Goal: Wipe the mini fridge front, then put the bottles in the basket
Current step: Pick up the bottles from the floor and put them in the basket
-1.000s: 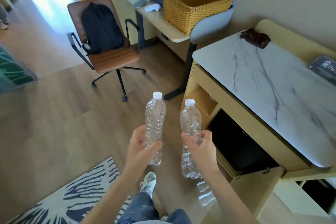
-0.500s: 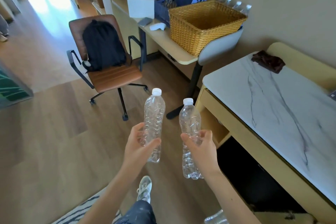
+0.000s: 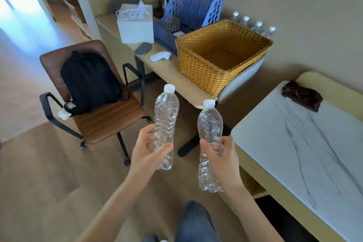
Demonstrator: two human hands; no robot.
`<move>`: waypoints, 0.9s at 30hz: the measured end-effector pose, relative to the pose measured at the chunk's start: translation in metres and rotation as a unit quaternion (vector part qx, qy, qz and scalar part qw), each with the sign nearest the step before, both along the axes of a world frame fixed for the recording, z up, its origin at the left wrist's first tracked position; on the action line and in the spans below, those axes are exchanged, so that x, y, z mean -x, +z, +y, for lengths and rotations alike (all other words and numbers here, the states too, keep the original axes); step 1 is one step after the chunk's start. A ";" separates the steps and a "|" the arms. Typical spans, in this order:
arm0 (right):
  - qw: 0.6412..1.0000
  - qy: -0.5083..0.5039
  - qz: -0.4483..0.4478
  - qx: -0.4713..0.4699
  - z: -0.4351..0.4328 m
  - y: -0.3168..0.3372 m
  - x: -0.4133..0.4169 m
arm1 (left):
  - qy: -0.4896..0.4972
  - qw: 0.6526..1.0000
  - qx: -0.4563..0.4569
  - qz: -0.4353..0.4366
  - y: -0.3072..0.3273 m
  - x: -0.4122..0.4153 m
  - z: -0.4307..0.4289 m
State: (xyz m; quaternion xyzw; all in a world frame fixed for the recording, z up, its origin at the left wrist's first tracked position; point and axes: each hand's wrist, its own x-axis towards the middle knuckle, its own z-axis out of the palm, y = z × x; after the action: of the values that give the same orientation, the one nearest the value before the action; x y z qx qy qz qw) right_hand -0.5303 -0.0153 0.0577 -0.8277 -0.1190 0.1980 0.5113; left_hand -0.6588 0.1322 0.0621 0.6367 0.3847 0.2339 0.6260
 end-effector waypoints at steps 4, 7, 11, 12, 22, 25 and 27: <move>1.000 -0.012 -0.005 0.006 0.044 -0.007 -0.050 | -0.013 1.000 0.002 0.017 -0.016 -0.052 0.042; 1.000 -0.025 -0.009 -0.011 0.080 -0.009 -0.099 | -0.036 0.999 -0.019 0.009 -0.017 -0.101 0.075; 0.998 -0.034 -0.029 -0.049 0.124 0.015 -0.172 | -0.063 0.997 -0.048 -0.022 0.008 -0.180 0.118; 0.997 -0.031 -0.034 -0.056 0.134 0.023 -0.189 | -0.074 0.995 -0.065 -0.029 0.015 -0.200 0.128; 0.983 -0.112 -0.052 -0.137 0.195 0.060 -0.333 | -0.179 0.970 -0.155 -0.055 0.044 -0.373 0.204; 0.977 -0.149 -0.051 -0.143 0.202 0.056 -0.363 | -0.210 0.968 -0.130 -0.054 0.045 -0.411 0.216; 0.972 -0.176 -0.049 -0.149 0.208 0.052 -0.382 | -0.233 0.963 -0.121 -0.056 0.046 -0.436 0.223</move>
State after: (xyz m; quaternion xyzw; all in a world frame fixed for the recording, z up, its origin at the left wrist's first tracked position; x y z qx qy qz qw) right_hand -0.1486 0.1923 0.1100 -0.7588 -0.0240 0.0441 0.6493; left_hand -0.2227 0.3556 0.1082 0.7659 0.1587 0.1615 0.6018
